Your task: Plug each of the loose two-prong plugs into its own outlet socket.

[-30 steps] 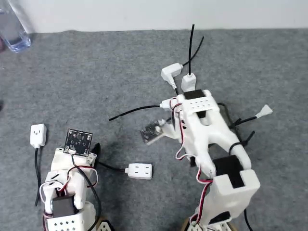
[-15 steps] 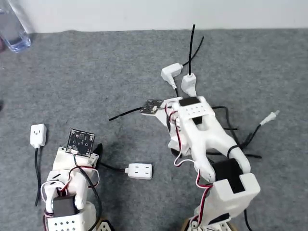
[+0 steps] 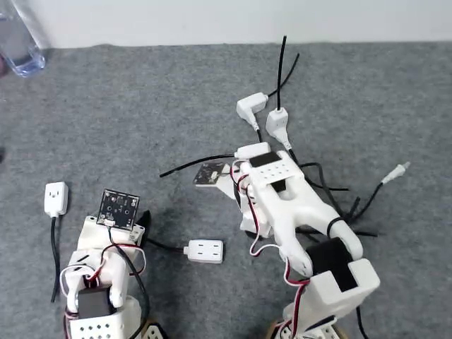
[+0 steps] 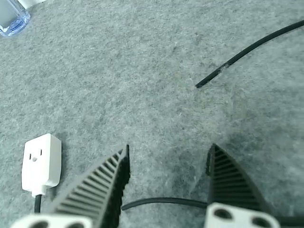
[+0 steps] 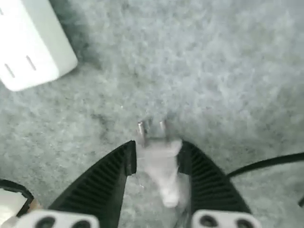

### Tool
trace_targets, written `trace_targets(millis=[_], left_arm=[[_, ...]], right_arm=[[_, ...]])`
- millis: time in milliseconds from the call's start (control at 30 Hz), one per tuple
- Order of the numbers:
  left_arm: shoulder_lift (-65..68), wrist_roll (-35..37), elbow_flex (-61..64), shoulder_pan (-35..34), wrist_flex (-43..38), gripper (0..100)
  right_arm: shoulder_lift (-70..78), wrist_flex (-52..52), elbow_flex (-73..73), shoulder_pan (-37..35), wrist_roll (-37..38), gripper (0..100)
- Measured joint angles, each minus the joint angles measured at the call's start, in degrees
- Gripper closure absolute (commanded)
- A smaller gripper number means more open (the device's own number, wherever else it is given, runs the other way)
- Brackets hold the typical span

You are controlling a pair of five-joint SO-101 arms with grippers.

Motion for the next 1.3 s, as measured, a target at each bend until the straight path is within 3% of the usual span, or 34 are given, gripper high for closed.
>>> trace_targets(millis=[233,533,800,1000,1300], left_arm=[[0.0,0.0,0.0,0.0,0.0,75],[0.0,0.0,0.0,0.0,0.0,75],[0.0,0.0,0.0,0.0,0.0,75],[0.0,0.0,0.0,0.0,0.0,75],[0.0,0.0,0.0,0.0,0.0,75]], right_arm=[[0.6,10.9,-7.8,0.3,0.0,89.4],[0.8,20.7,-10.7,-0.4,0.3,75.7],[-22.3,23.8,-12.0,1.9,5.1,75.7],[-43.0,12.1,5.9,6.8,4.4,75.7],[-64.8,-12.7,35.3,12.6,-13.2,75.7]])
